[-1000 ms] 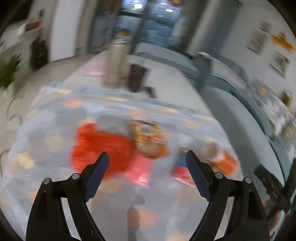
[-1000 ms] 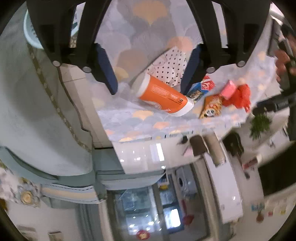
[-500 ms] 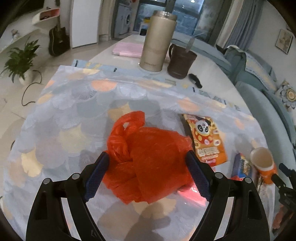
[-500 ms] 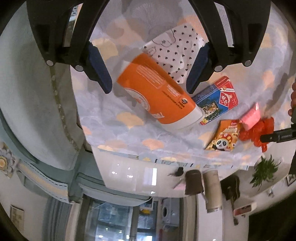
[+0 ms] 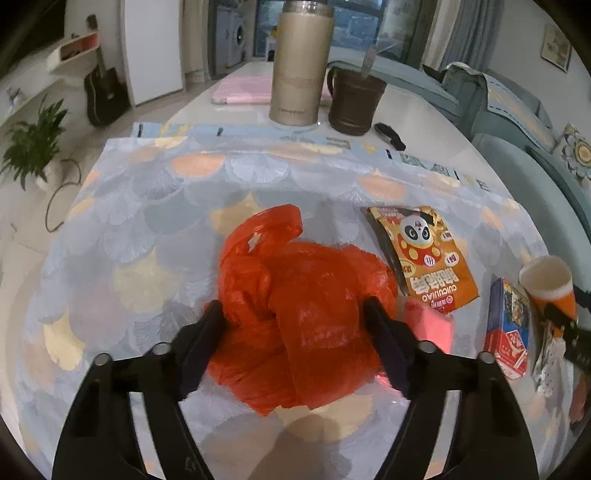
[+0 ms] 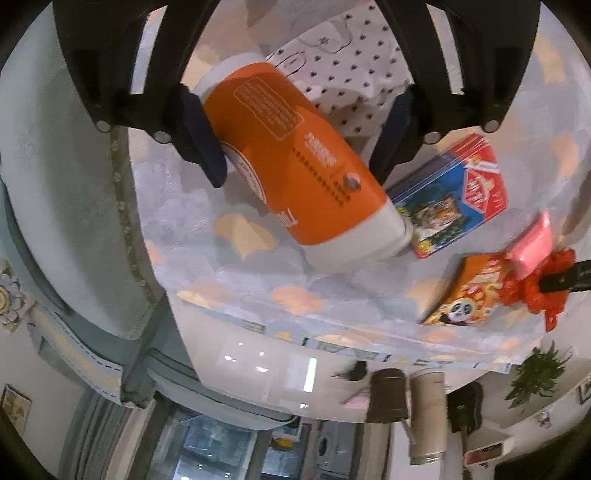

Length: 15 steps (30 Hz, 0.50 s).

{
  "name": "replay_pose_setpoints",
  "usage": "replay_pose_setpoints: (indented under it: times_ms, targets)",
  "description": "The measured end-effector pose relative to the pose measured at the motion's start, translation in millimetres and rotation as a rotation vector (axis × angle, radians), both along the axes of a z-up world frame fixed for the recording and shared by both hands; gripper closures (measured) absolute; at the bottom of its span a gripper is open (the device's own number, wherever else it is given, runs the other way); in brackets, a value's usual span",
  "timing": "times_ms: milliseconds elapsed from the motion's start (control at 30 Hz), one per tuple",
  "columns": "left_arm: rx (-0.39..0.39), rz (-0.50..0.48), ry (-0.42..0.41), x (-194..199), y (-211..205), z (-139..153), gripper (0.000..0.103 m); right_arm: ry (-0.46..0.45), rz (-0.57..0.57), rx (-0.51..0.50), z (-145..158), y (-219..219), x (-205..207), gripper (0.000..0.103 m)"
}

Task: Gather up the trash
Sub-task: 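Grasp the red plastic bag with the left gripper while the right grasps the orange cup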

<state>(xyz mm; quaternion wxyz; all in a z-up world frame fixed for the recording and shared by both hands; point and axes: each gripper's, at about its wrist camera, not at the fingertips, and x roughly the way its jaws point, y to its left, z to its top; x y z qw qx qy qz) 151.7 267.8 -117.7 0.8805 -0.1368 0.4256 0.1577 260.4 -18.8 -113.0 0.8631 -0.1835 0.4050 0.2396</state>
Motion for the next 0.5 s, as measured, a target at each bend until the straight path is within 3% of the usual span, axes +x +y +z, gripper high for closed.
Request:
replay_pose_setpoints:
  times_ms: [200, 300, 500]
  targets:
    - [-0.017, -0.006, -0.064, -7, -1, 10, 0.068, -0.004, -0.041, 0.043, 5, -8, 5, 0.053]
    - [-0.029, -0.027, -0.111, -13, -6, 23, 0.073, -0.011, -0.053, 0.072, 13, -14, 1, 0.062]
    - [-0.037, -0.092, -0.224, -32, -28, 65, 0.074, -0.065, -0.077, 0.165, 48, -37, -17, 0.063]
